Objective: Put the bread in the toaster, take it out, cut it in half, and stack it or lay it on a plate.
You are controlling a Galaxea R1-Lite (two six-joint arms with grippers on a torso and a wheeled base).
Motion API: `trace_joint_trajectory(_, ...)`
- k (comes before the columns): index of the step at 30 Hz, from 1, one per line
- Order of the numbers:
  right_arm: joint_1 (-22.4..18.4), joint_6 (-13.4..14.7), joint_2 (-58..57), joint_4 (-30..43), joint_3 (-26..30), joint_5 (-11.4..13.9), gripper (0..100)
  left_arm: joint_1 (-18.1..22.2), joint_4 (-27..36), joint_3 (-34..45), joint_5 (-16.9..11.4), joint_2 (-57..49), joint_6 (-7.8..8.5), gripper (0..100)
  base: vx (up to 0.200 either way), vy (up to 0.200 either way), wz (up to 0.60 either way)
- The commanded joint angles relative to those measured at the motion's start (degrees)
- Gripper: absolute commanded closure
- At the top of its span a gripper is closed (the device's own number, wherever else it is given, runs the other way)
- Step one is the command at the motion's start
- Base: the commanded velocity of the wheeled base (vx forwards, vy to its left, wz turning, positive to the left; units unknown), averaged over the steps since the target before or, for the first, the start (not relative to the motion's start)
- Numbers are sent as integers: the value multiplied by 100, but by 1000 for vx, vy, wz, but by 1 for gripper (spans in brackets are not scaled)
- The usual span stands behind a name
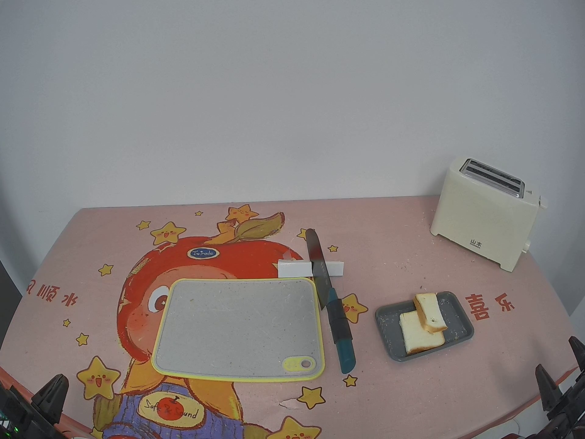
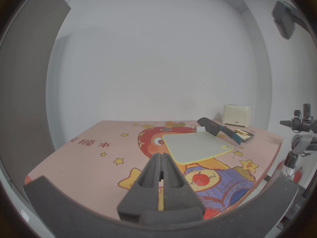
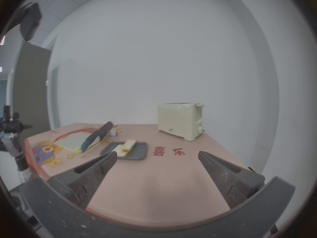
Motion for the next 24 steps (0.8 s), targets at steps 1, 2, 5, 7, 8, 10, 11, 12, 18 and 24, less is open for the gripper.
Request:
trace_joint_trajectory(1,-73,43,-307,104,121,-20,0,80,19,107,-45,-344,-19,100,0,0,0)
trace_joint_trajectory(2,-82,114,-307,104,121,-90,0,80,19,107,104,-344,-151,100,0,0,0)
trace_joint_trajectory(5,-759,122,-325,148,103,-134,0,141,1,107,728,-326,-476,100,0,0,0)
trace_joint_trajectory(7,-1770,52,-325,157,103,-108,0,159,-8,107,1018,-326,-528,100,0,0,0)
trace_joint_trajectory(8,-2139,-80,-307,113,112,-99,0,159,1,107,1089,-326,-520,100,0,0,0)
trace_joint_trajectory(10,-2086,-159,-307,104,121,-81,0,159,1,107,1089,-326,-520,100,0,0,0)
trace_joint_trajectory(11,-1945,-229,-325,113,121,50,0,177,1,107,1089,-326,-520,100,0,0,0)
trace_joint_trajectory(12,-1980,-229,-325,113,121,112,0,194,10,107,1089,-326,-520,100,0,0,0)
trace_joint_trajectory(18,-1770,-220,-325,121,121,156,0,352,10,107,1098,-326,-502,100,0,0,0)
trace_joint_trajectory(24,-1356,-212,-334,121,121,165,0,528,19,107,1089,-335,-309,100,0,0,0)
